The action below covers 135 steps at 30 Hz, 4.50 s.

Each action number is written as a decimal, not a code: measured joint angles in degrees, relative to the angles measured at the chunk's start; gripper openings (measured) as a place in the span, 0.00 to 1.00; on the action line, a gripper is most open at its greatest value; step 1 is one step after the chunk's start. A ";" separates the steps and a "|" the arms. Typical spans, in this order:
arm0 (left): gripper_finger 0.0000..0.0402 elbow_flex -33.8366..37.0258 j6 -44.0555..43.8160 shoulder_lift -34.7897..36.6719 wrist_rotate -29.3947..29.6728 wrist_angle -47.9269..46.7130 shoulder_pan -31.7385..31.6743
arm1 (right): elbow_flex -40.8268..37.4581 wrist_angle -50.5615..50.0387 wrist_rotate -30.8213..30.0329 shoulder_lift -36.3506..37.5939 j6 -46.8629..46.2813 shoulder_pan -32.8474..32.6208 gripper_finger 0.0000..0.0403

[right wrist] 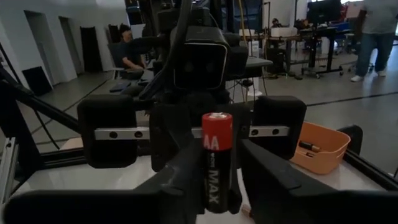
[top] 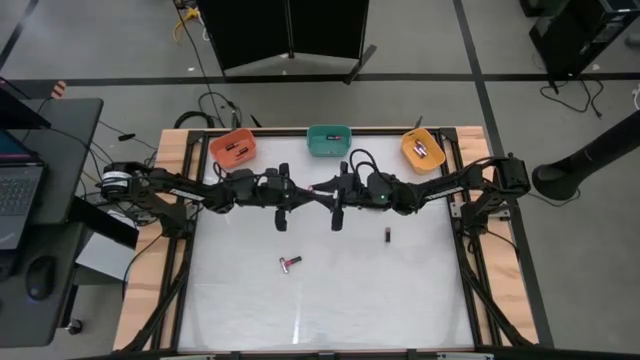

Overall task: Sort batteries
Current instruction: Put the red battery into the green bin, then put the brown battery into the orange bin

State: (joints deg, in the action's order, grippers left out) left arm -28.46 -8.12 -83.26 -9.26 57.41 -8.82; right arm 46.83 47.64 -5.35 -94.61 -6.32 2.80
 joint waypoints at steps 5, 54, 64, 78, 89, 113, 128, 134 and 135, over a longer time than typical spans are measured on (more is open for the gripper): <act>0.11 -0.01 -0.07 0.00 -0.05 -0.38 0.00 | 0.00 -0.12 -0.35 0.00 -0.15 0.08 0.37; 0.41 0.67 5.44 0.02 8.71 -9.78 -0.07 | 21.65 -45.35 0.91 1.27 17.45 15.69 0.15; 0.41 0.67 6.55 0.02 8.44 -9.72 -0.02 | 21.72 -51.30 8.33 -6.23 17.98 27.24 0.15; 0.41 0.67 7.92 0.02 8.60 -9.60 -0.08 | 43.66 -73.55 8.25 -24.98 28.78 32.29 0.15; 0.41 0.67 7.91 0.02 8.60 -9.71 -0.07 | 52.59 -81.54 9.82 -34.29 30.57 33.53 0.15; 0.41 0.63 7.94 0.02 8.62 -12.32 -0.09 | 48.56 -87.97 8.20 -17.44 22.54 28.54 0.15; 0.41 0.63 9.35 0.02 8.82 -12.15 -0.09 | 9.35 -76.75 6.33 10.83 6.00 15.04 0.03; 0.41 0.63 9.38 0.02 8.82 -12.20 -0.09 | 0.94 -76.73 6.02 17.92 0.29 11.29 0.03; 0.41 0.63 9.38 0.02 8.82 -12.20 -0.09 | 0.00 -76.79 5.94 18.44 -0.51 10.99 0.03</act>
State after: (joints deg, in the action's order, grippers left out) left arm -27.83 1.26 -83.24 -0.45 45.21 -8.91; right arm 46.83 -29.14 0.58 -76.17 -6.82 13.79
